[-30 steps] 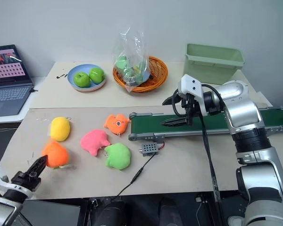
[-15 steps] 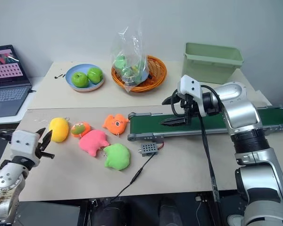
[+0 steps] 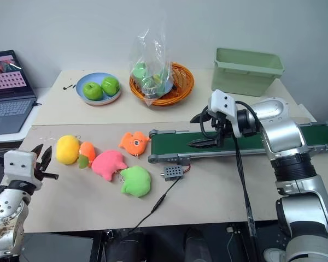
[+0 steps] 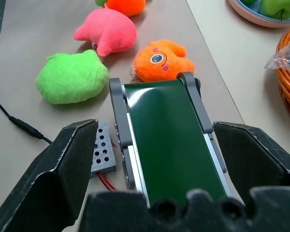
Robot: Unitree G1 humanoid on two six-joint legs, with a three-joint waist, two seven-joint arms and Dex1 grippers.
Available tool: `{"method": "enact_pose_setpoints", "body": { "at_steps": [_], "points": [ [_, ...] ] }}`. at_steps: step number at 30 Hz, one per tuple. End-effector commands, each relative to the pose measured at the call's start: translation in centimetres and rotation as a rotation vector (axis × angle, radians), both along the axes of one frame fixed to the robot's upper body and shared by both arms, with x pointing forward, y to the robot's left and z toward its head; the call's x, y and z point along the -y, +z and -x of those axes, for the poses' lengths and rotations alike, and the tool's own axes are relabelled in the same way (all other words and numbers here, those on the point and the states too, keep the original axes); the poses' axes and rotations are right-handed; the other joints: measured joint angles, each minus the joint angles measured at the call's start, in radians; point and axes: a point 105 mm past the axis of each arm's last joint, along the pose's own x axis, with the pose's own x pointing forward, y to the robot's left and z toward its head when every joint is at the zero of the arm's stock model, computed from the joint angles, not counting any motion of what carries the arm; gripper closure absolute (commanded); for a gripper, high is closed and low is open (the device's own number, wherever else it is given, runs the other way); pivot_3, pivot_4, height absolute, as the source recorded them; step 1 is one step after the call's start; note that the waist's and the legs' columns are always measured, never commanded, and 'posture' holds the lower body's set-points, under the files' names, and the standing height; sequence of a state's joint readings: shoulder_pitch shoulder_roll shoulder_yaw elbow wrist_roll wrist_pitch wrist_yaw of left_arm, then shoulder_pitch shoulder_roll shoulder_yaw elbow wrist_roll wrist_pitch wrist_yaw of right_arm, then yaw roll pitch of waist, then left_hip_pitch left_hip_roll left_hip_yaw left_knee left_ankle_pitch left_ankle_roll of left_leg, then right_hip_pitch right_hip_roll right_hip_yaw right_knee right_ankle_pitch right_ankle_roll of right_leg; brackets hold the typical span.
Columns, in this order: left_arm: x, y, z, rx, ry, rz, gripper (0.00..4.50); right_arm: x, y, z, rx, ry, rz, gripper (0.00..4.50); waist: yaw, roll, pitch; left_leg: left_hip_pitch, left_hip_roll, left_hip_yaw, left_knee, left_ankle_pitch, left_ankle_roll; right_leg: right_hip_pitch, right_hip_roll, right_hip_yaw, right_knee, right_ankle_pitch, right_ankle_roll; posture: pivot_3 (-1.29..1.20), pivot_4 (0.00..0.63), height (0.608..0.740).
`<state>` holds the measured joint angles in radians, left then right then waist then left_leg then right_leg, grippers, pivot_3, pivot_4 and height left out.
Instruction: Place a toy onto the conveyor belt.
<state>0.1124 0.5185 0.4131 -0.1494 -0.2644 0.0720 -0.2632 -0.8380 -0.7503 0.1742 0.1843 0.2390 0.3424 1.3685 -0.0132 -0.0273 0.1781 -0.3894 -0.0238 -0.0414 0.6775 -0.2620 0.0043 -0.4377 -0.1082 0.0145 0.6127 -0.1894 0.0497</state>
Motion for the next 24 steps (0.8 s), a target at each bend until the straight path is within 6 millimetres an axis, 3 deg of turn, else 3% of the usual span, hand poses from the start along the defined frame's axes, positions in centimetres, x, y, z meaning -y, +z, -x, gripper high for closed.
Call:
{"method": "enact_pose_setpoints", "body": {
  "at_steps": [1, 3, 7, 8, 14, 17, 20, 24],
  "points": [
    [2.0, 2.3, 0.4, 0.064, -0.156, 0.389, 2.35, 0.1, 1.6, 0.1, 0.045, 0.009, -0.011, 0.0, 0.0, 0.0, 0.0, 0.0, 0.0, 0.0, 0.0, 0.0, 0.0, 0.0, 0.0, 0.0, 0.0, 0.0, 0.0, 0.0, 0.15, 0.74],
    [2.9, 2.9, 1.0, 0.046, -0.247, 0.55, 1.64, 0.0, 1.7, 0.0, 0.044, 0.017, -0.009, 0.0, -0.001, 0.0, 0.0, 0.0, 0.001, 0.0, 0.001, 0.0, 0.0, 0.0, 0.0, 0.0, 0.001, 0.0, 0.0, 0.0, 0.15, 0.74],
    [3.6, 2.6, 2.0, -0.037, -0.326, 0.692, 0.15, -0.2, 1.7, -0.1, 0.042, 0.03, -0.006, 0.0, -0.006, 0.0, 0.0, 0.001, 0.001, 0.0, 0.001, 0.0, 0.0, 0.0, 0.001, 0.0, 0.001, 0.0, 0.0, 0.0, 0.15, 0.74],
    [3.7, 2.4, 2.2, -0.054, -0.332, 0.711, 0.04, -0.3, 1.7, -0.1, 0.041, 0.031, -0.006, 0.0, -0.006, 0.0, 0.0, 0.001, 0.001, 0.0, 0.001, 0.0, 0.0, 0.0, 0.001, 0.0, 0.001, 0.0, 0.0, 0.0, 0.15, 0.74],
    [1.3, 0.6, 2.4, -0.074, -0.16, 0.969, 0.04, -0.4, 1.7, -0.3, 0.04, 0.036, -0.004, 0.0, -0.001, 0.0, 0.0, 0.001, 0.0, -0.001, 0.002, 0.0, 0.0, 0.001, 0.002, 0.001, 0.001, 0.0, 0.0, 0.0, 0.15, 0.74],
    [1.4, 0.4, 2.1, -0.081, -0.147, 0.949, 0.04, -0.4, 1.6, -0.2, 0.037, 0.037, -0.004, 0.0, -0.001, 0.0, 0.0, 0.001, -0.001, -0.001, 0.002, 0.0, 0.0, 0.001, 0.002, 0.001, 0.001, 0.0, 0.0, 0.0, 0.15, 0.74],
    [2.0, -0.2, 1.1, -0.153, -0.133, 0.78, 0.04, -0.4, 1.6, -0.2, 0.037, 0.035, -0.004, 0.0, 0.001, 0.0, 0.0, 0.001, -0.002, -0.001, 0.002, 0.0, 0.0, 0.001, 0.002, 0.001, 0.001, 0.0, 0.0, 0.0, 0.15, 0.74],
    [2.4, 0.5, -0.4, -0.127, -0.131, 0.747, 0.04, -0.4, 1.6, -0.2, 0.039, 0.03, -0.005, 0.0, 0.006, -0.001, 0.0, 0.001, -0.003, 0.0, 0.002, 0.001, -0.001, 0.002, 0.002, 0.001, 0.001, 0.0, 0.0, 0.0, 0.15, 0.74]
  ]
}}
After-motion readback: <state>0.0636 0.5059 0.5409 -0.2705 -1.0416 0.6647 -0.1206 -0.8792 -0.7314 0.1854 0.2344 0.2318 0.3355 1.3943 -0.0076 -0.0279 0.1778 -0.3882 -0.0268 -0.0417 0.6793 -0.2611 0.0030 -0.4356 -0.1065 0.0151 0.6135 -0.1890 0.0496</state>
